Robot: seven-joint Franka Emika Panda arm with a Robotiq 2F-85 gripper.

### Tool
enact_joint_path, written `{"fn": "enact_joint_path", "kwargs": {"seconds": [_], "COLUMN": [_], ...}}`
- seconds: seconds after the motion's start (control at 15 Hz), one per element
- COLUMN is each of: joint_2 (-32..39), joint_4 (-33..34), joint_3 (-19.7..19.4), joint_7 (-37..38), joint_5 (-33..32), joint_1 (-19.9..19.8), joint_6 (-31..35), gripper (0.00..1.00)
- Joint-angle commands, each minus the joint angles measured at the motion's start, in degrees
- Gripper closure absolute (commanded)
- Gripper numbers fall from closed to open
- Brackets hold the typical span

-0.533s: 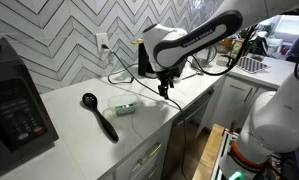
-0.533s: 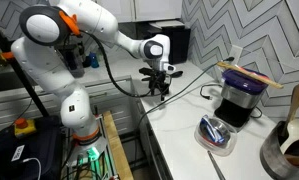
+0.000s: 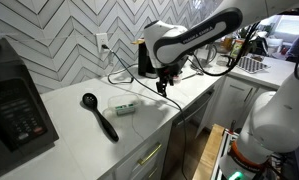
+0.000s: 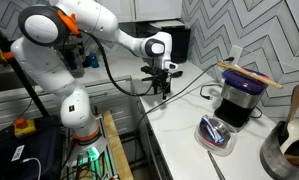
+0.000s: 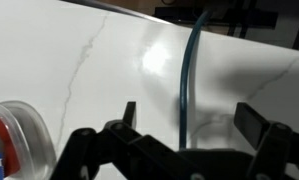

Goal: Remove the blue packet from the silver plate and put it on top of the coffee machine

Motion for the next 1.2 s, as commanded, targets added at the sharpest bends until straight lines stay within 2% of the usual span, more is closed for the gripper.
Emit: {"fn": "enact_joint_path", "kwargs": {"seconds": [0.0, 0.33, 0.67, 0.8, 0.87, 1.13], "joint_2": [-3.0, -5.2, -4.1, -3.1, -4.3, -4.2], "joint_4": [2.9, 5.8, 7.8, 8.0, 7.8, 7.8], "joint_3": [-4.0, -12.7, -20.2, -21.6, -20.5, -20.3], "joint_7": [2.2, 1.3, 3.2, 5.8, 2.9, 2.7], "joint_5": [2.0, 2.1, 4.0, 5.5, 3.7, 3.7], "joint_1": [-2.3, -9.3, -16.0, -17.7, -17.1, -17.4], "joint_6": [-0.5, -0.1, 0.4, 1.6, 0.3, 0.4], "gripper": [0.0, 0.0, 0.0, 0.0, 0.0, 0.0]}}
